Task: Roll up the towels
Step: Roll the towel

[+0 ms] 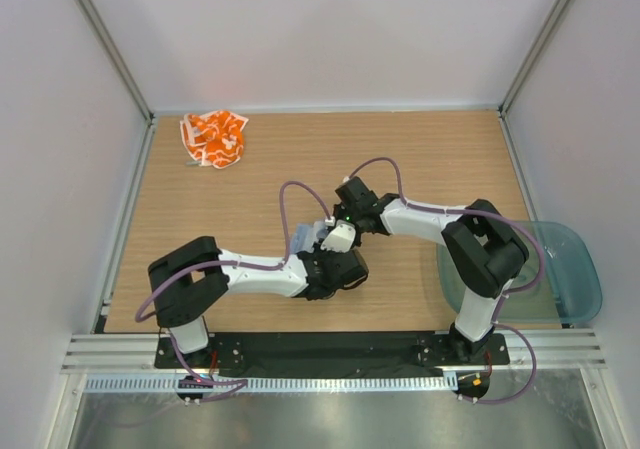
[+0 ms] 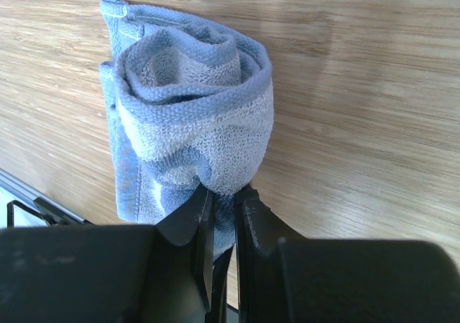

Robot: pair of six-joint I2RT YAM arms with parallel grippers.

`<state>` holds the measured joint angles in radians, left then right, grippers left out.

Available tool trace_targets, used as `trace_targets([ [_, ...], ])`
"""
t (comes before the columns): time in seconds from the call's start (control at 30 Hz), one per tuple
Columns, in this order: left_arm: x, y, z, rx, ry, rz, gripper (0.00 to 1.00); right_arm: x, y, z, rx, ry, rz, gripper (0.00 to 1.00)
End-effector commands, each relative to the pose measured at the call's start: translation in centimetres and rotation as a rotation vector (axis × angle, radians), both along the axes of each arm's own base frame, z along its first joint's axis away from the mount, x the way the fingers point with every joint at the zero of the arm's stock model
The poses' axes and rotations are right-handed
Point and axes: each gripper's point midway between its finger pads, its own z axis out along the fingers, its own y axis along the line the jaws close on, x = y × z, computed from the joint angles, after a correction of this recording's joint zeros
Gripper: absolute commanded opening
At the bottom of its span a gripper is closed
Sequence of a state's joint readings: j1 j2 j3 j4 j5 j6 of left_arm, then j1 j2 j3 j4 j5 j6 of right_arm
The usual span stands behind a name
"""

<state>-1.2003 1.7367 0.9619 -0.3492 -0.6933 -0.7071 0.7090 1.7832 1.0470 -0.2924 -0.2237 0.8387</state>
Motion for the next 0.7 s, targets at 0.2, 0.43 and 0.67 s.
trace_targets([
  [0.2,-0.2,0.8,-1.7,0.050,0.067,-0.014,0.04,-4.2,1.3,0.6,0.028,0.079,0.110,0.14],
  [0.43,-2.0,0.9,-0.5,-0.094,0.120,-0.041,0.00,-2.2,-0.4,0.4,-0.019,0.058,0.074,0.48],
  [0.67,-3.1,2.0,-0.7,-0.241,0.191,-0.025,0.00,3.5,-3.2,3.6,-0.027,-0.005,-0.017,0.59],
])
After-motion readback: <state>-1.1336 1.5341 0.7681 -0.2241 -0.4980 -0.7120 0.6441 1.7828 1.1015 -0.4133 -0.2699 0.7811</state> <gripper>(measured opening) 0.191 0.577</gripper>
